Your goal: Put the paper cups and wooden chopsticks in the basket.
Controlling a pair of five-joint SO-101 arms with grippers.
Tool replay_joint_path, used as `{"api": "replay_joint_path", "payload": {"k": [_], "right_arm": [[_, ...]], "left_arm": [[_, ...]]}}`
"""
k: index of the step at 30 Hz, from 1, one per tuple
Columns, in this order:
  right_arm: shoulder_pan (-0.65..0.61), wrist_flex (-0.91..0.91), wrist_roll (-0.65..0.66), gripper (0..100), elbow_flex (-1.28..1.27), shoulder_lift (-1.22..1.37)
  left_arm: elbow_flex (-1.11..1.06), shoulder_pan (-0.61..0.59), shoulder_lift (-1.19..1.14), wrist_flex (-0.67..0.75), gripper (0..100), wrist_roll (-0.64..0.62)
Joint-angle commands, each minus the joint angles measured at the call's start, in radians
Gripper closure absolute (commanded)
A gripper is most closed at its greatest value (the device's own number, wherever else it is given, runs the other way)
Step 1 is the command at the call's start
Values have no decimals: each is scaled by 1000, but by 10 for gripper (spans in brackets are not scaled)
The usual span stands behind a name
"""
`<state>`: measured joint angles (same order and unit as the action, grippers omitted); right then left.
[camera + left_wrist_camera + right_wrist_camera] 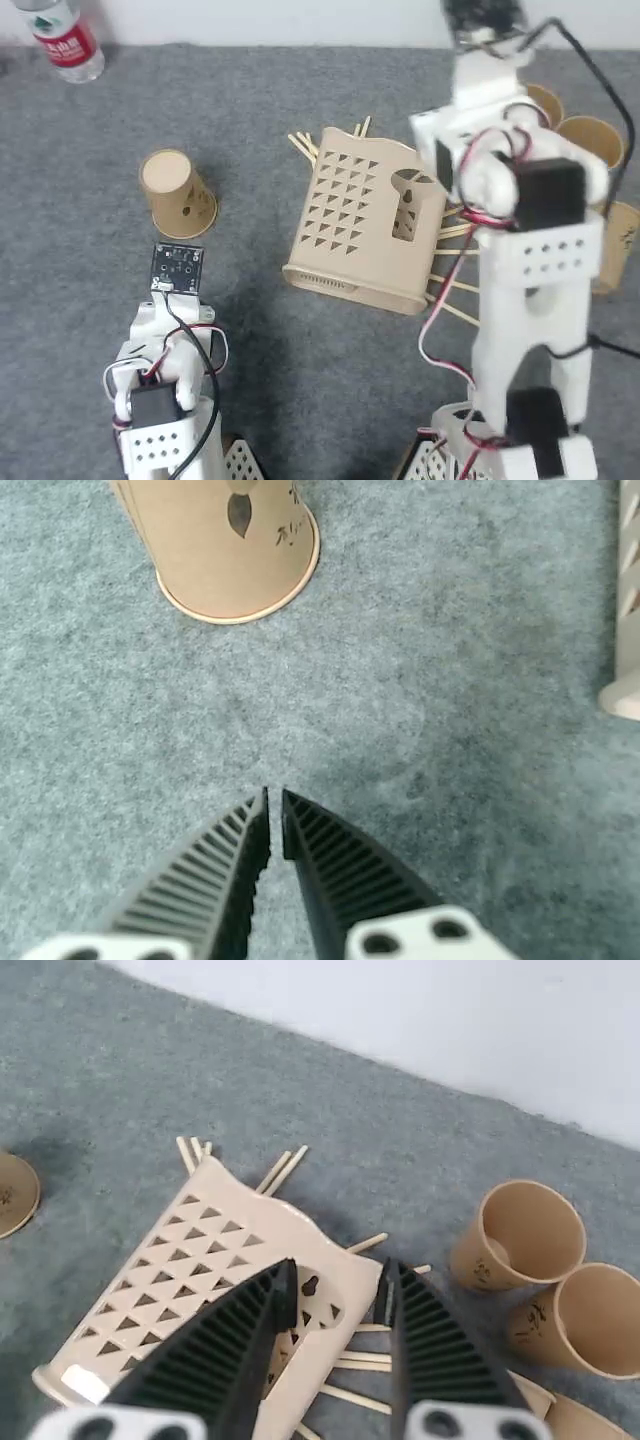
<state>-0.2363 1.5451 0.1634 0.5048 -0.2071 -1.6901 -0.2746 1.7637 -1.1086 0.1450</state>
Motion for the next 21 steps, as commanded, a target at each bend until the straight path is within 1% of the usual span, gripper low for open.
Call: {"api": "replay_joint_path", "payload": {"k": [1,11,17,21], "right_arm": [[-5,10,-8,847,100,51],[-1,18,-11,843,109,275],[51,-10,-6,841,109,366],[65,-10,-5,742,109,406]], "left_arm": [[4,2,9,8,979,12],[4,2,9,8,978,12],[4,2,9,9,978,14],[4,-2,9,28,978,14]]}}
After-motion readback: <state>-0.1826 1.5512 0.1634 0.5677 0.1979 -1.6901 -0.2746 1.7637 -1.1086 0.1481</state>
